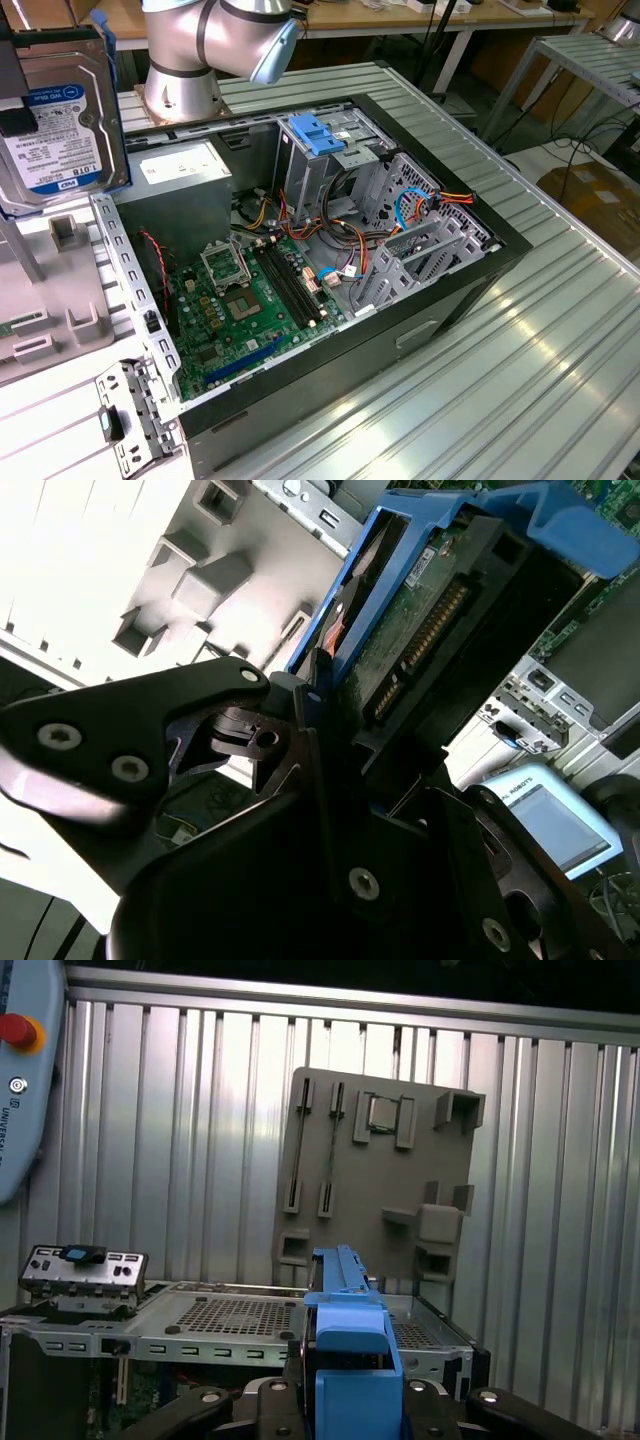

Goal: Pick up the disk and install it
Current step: 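Pick up the disk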

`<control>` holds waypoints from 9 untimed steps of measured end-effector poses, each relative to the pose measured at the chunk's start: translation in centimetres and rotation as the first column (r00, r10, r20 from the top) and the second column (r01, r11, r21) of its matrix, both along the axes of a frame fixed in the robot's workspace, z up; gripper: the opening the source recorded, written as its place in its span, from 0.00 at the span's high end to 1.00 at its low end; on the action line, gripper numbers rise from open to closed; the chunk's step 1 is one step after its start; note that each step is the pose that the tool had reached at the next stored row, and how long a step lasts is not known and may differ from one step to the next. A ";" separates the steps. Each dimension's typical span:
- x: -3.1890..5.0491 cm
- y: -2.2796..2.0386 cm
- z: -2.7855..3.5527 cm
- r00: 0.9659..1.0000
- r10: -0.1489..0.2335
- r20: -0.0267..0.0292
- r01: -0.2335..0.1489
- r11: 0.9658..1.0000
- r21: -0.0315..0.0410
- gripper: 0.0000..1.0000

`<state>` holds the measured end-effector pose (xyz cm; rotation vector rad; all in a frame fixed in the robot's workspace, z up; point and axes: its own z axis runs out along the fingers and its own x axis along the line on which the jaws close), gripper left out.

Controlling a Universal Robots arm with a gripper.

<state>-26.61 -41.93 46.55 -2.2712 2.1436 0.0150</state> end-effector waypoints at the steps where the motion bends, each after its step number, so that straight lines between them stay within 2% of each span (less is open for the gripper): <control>1: 0.12 -0.02 0.00 1.000 0.000 0.000 0.000 1.000 0.000 0.64; 9: 1.01 -0.16 0.00 1.000 0.000 -0.001 0.000 1.000 0.000 0.64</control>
